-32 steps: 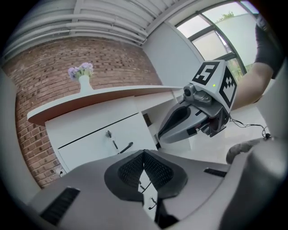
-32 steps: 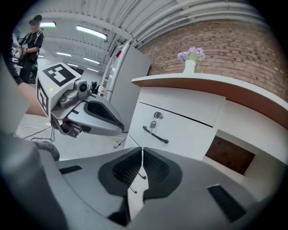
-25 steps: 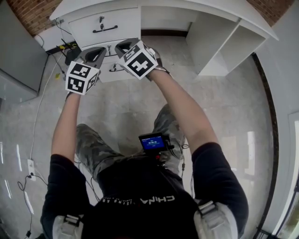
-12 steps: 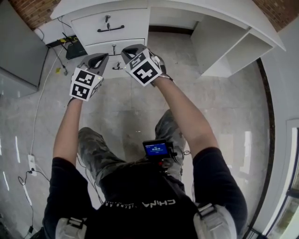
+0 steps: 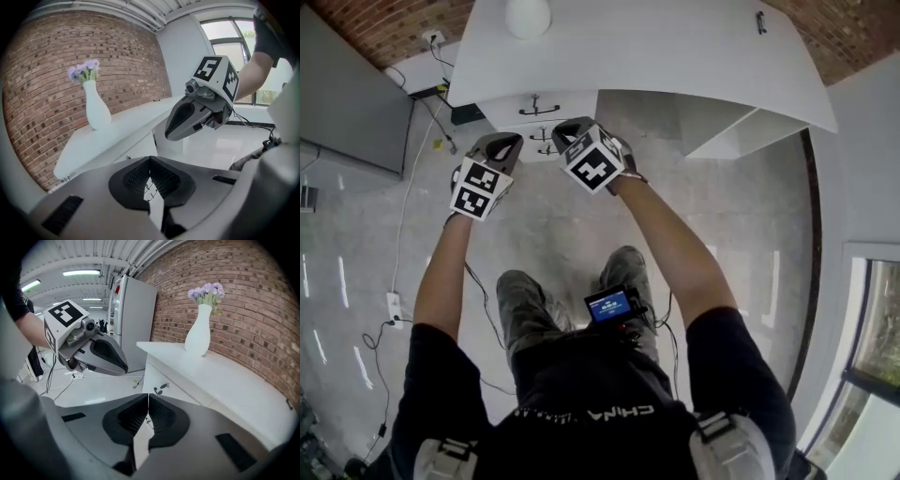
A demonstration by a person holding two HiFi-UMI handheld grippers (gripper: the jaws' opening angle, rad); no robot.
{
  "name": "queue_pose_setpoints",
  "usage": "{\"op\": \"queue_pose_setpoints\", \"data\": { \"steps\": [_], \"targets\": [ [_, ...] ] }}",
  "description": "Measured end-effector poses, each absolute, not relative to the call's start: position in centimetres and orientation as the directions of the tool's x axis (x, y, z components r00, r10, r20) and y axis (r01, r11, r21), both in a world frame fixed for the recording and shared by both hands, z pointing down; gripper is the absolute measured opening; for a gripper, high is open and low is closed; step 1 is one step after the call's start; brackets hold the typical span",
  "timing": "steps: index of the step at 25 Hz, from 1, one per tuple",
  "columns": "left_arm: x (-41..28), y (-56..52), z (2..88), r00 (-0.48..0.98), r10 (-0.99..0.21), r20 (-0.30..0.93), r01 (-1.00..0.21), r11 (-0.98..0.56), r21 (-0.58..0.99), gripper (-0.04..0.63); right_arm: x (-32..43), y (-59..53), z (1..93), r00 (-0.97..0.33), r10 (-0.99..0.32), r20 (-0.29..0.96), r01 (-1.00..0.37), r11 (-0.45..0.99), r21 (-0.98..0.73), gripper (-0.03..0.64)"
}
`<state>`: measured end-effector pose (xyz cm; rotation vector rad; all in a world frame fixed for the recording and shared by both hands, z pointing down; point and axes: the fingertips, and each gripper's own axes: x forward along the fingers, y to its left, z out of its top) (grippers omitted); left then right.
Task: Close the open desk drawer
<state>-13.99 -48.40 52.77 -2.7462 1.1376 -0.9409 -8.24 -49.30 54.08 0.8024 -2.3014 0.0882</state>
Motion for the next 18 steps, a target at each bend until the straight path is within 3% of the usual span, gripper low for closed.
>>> {"op": "queue_pose_setpoints", "data": {
  "steps": [10, 18],
  "targets": [
    [-12.6, -45.7, 29.3, 0.552, -0.637, 0.537, -0.645, -0.735, -0.210, 0.012, -5.5, -46.8, 31.6, -0.553, -0.512, 0.658, -0.598, 0.793, 0.114, 0.017],
    [-9.8, -40.8, 23.5, 0.568, -0.659, 0.493, -0.679, -0.714, -0.171, 0.012, -3.4, -42.2, 24.9, -0.584, -0.535, 0.611, -0.608, 0.787, 0.108, 0.017]
  ]
}}
